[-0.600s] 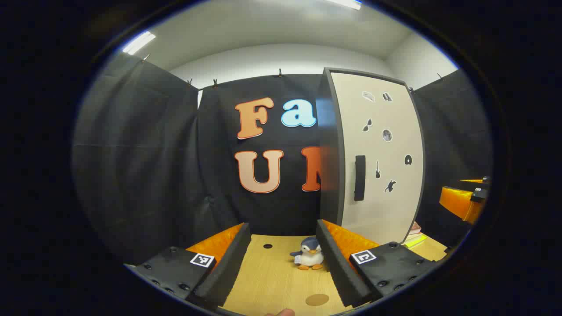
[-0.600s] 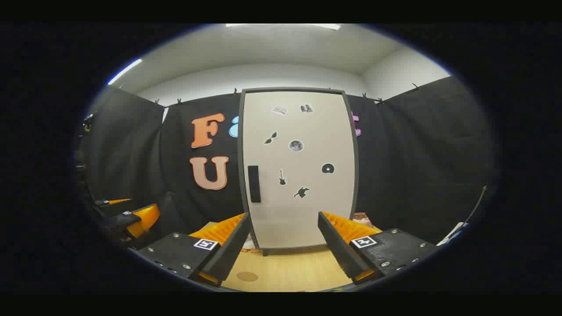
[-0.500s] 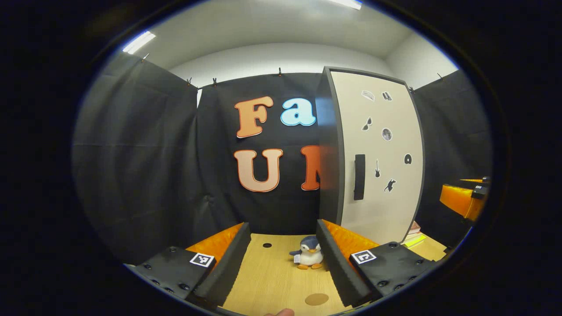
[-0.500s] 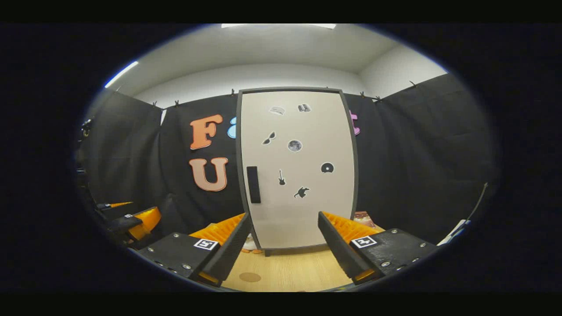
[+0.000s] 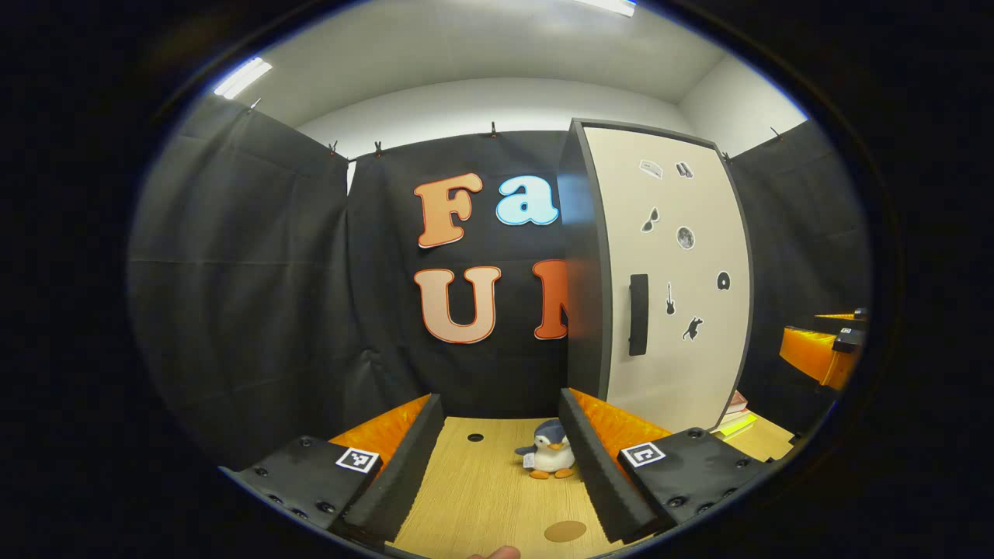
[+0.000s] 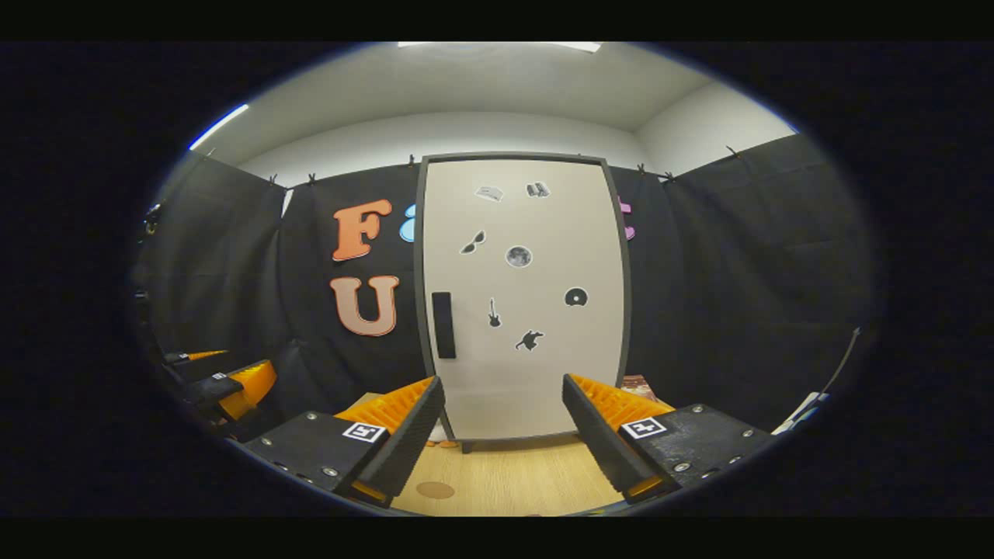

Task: Open the cabinet door with the right hand, grasp the bottle in the cabinet with the left hand and place it on the coaster, then close the cabinet door with the right hand.

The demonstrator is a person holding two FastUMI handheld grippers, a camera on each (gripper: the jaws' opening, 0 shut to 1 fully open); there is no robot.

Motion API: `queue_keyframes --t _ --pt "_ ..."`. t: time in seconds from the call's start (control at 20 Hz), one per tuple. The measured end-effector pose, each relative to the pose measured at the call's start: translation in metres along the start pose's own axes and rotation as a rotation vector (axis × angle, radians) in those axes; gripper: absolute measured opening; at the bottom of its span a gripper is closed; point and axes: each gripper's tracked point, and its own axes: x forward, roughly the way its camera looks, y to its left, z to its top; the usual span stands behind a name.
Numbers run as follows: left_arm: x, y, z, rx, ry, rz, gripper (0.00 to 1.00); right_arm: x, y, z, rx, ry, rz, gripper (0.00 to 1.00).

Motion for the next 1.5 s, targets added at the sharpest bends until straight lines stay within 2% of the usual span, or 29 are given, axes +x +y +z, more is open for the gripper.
queue_keyframes --t 0.35,0.4,0.45,0.6,0.65,0.8,0.85,1.2,1.25,1.3,1.35,1.5 --pt "0.003 0.000 0.003 0.006 -0.010 -0.005 0.98 0.006 0.003 0.000 -0.001 0.002 -0.001 0.94" --pt "0.004 0.002 0.003 0.008 -0.011 -0.002 0.95 0.009 0.005 -0.001 -0.002 0.005 0.001 0.95" --pt "0.006 0.003 0.003 0.011 -0.010 -0.003 0.98 0.011 0.008 -0.003 -0.004 0.009 0.004 0.95" --pt "0.010 0.008 -0.001 0.005 -0.006 0.000 0.95 0.023 0.017 -0.005 -0.006 0.011 0.013 0.95" --pt "0.012 0.010 -0.004 0.003 -0.003 0.000 0.98 0.027 0.021 -0.004 -0.003 0.009 0.019 0.95" --pt "0.019 0.015 -0.011 0.001 0.008 -0.001 0.95 0.050 0.032 -0.004 -0.011 0.003 0.027 0.95" --pt "0.022 0.017 -0.012 0.004 0.008 -0.001 0.98 0.057 0.037 -0.003 -0.015 0.001 0.030 0.95" --pt "0.044 0.031 -0.023 -0.003 0.016 -0.017 0.98 0.127 0.075 0.004 -0.048 -0.020 0.056 0.95" --pt "0.046 0.034 -0.025 -0.006 0.017 -0.020 0.95 0.138 0.080 0.008 -0.046 -0.027 0.059 0.95" --pt "0.051 0.035 -0.027 -0.004 0.020 -0.023 0.98 0.149 0.083 0.007 -0.042 -0.028 0.056 0.95" --pt "0.054 0.036 -0.030 0.001 0.025 -0.028 0.95 0.159 0.085 0.008 -0.036 -0.028 0.053 0.95" --pt "0.064 0.041 -0.033 0.001 0.025 -0.041 0.98 0.188 0.090 0.007 -0.029 -0.025 0.046 0.95"
